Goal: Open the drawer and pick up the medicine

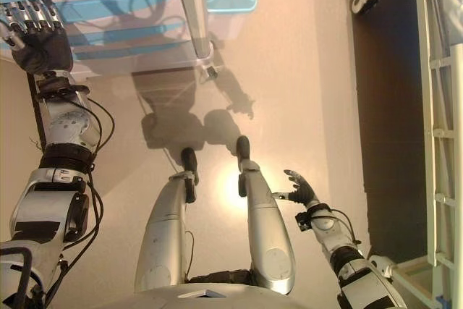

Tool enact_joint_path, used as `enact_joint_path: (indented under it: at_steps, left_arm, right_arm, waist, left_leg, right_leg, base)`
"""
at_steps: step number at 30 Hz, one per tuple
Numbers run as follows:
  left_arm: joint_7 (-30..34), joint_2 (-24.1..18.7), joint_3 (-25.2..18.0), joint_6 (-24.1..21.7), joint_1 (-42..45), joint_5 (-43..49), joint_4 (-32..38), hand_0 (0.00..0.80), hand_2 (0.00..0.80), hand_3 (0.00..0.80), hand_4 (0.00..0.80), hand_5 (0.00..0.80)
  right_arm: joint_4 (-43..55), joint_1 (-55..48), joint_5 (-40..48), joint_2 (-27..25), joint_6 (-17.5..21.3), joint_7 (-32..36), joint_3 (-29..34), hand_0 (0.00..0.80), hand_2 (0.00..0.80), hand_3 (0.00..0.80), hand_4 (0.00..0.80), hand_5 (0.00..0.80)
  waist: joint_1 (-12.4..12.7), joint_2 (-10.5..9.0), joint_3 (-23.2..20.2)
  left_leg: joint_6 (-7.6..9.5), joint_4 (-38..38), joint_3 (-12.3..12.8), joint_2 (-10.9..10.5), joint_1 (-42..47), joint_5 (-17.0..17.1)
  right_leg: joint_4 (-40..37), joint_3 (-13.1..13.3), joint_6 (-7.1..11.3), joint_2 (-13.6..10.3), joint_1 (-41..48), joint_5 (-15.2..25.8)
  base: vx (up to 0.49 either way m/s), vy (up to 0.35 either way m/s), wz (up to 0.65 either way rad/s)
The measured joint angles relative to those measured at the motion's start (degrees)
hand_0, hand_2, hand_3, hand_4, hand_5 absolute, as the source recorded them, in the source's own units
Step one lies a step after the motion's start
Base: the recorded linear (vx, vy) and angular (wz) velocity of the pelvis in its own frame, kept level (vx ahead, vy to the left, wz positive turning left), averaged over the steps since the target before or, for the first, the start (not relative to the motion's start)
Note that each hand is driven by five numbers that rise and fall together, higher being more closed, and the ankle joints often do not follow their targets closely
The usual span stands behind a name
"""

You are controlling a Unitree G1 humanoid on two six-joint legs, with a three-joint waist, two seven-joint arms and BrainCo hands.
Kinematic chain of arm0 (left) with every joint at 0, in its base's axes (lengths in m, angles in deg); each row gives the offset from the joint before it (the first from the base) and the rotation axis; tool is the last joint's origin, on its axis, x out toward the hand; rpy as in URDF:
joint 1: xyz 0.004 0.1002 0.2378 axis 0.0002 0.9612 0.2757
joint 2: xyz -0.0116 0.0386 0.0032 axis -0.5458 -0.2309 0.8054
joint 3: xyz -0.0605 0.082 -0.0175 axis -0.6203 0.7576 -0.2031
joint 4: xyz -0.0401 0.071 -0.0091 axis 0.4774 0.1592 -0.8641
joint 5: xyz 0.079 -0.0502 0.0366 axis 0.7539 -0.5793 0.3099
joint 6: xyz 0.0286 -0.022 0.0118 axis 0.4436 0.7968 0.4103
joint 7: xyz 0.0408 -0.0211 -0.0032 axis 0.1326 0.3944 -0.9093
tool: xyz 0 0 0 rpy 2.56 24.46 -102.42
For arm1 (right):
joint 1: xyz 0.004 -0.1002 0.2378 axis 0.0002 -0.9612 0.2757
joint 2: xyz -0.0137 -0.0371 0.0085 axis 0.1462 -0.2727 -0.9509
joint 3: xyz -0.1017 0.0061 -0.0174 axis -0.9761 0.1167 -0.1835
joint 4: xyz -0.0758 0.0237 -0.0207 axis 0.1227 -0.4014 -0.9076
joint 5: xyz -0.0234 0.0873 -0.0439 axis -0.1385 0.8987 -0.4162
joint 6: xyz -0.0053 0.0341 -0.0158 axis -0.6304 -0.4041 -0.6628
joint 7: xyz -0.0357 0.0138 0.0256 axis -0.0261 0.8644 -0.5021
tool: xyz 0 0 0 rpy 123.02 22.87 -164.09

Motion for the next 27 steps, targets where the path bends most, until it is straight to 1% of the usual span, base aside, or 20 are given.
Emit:
enact_joint_path:
  at_steps: [3, 6, 7, 10, 11, 14, 21, 24, 27]
  left_arm:
    - [-1.49, -1.62, -0.01, 1.64, -0.21, 3.11, -1.99, 0.000, 0.000, 0.000, 0.000, 0.000]
    - [-2.30, -1.71, -0.02, 3.37, -0.63, 4.44, -2.92, 0.000, 0.000, 0.000, 0.000, 0.000]
    - [-4.32, -1.71, 0.02, 4.72, -0.82, 4.55, -4.67, 0.000, 0.000, 0.000, 0.000, 0.000]
    - [-9.41, -0.20, 0.25, 7.94, 1.21, 5.58, -11.35, 0.000, 0.000, 0.000, 0.000, 0.000]
    - [-10.43, 0.67, 0.28, 8.81, 1.94, 5.62, -12.90, 0.000, 0.000, 0.000, 0.000, 0.000]
    - [-11.06, 2.27, 0.63, 9.79, 3.19, 5.58, -14.65, 0.000, 0.000, 0.000, 0.000, 0.000]
    - [-10.54, 2.10, 1.19, 9.70, 2.84, 5.52, -14.69, 0.000, 0.000, 0.000, 0.000, 0.000]
    - [-9.68, 2.09, 1.18, 9.60, 2.84, 5.25, -14.70, 0.000, 0.000, 0.000, 0.000, 0.000]
    - [-8.31, 2.10, 1.13, 8.34, 2.84, 4.01, -14.67, 0.000, 0.000, 0.000, 0.000, 0.000]
  right_arm:
    - [0.58, 0.00, 0.01, 0.03, -0.01, -0.05, -0.01, 0.000, 0.000, 0.000, 0.000, 0.000]
    - [0.67, -0.06, 0.01, 0.04, -0.06, -0.22, -0.02, 0.000, 0.000, 0.000, 0.000, 0.000]
    - [0.67, -0.05, 0.01, 0.05, -0.10, -0.42, -0.02, 0.000, 0.000, 0.000, 0.000, 0.000]
    - [0.92, -0.05, 0.01, 0.06, -0.10, -0.80, -0.03, 0.000, 0.000, 0.000, 0.000, 0.000]
    - [0.91, -0.05, 0.01, 0.06, -0.12, -0.95, -0.02, 0.000, 0.000, 0.000, 0.000, 0.000]
    - [0.64, -0.07, 0.01, 0.08, -0.20, -1.00, -0.13, 0.000, 0.000, 0.000, 0.000, 0.000]
    - [0.53, -0.05, -0.02, 0.18, -0.48, -0.93, -0.57, 0.000, 0.000, 0.000, 0.000, 0.000]
    - [0.46, -0.12, -0.04, 0.18, -0.64, -0.86, -0.71, 0.000, 0.000, 0.000, 0.000, 0.000]
    - [0.64, -0.16, -0.07, 0.18, -0.86, -0.74, -1.17, 0.000, 0.000, 0.000, 0.000, 0.000]
  waist:
    - [0.01, 0.01, 0.00]
    - [0.37, 0.01, -0.01]
    - [0.49, 0.01, -0.01]
    - [-0.15, 0.01, -0.01]
    - [-0.24, 0.00, 0.00]
    - [-0.41, -0.04, 0.01]
    - [-0.54, -0.41, 0.19]
    - [-0.69, -0.41, 0.19]
    - [-0.93, -0.41, 0.19]
  left_leg:
    - [-0.08, 0.02, -0.02, 0.01, 0.09, -0.04]
    - [-0.05, 0.06, -0.01, -0.03, 0.10, -0.02]
    - [-0.05, 0.07, -0.02, -0.03, 0.10, -0.02]
    - [0.01, 0.02, -0.03, -0.06, -0.17, -0.05]
    - [0.05, -0.03, -0.05, -0.05, -0.31, -0.05]
    - [0.52, -0.09, -0.05, -0.04, -0.48, 0.20]
    - [0.56, -0.13, 0.03, -0.02, 0.45, 0.09]
    - [0.31, -0.04, 0.08, 0.00, 0.45, -0.06]
    - [0.34, 0.00, 0.14, 0.01, 0.44, -0.02]
  right_leg:
    - [-0.50, -0.03, 0.27, -0.01, 0.29, 0.12]
    - [-0.51, -0.03, 0.17, -0.08, 0.34, 0.06]
    - [-0.51, -0.04, 0.15, -0.08, 0.35, 0.05]
    - [-0.78, -0.10, 0.48, -0.10, 0.35, 0.30]
    - [-1.05, -0.16, 0.25, -0.08, 0.35, 0.52]
    - [-1.46, -0.25, 0.37, -0.08, 0.42, 0.75]
    - [-1.48, -0.20, 0.38, -0.09, 1.32, 0.72]
    - [-1.44, -0.16, 0.34, -0.09, 1.32, 0.76]
    - [-1.51, -0.09, 0.58, -0.10, 1.32, 0.71]
  base:
    - [0.000, 0.000, 0.00]
    - [0.000, 0.000, 0.00]
    - [0.000, 0.000, 0.00]
    - [0.000, 0.000, 0.00]
    - [0.000, 0.000, 0.00]
    - [0.000, 0.000, 0.00]
    - [0.000, 0.000, 0.00]
    - [0.000, 0.000, 0.00]
    - [0.000, 0.000, 0.00]
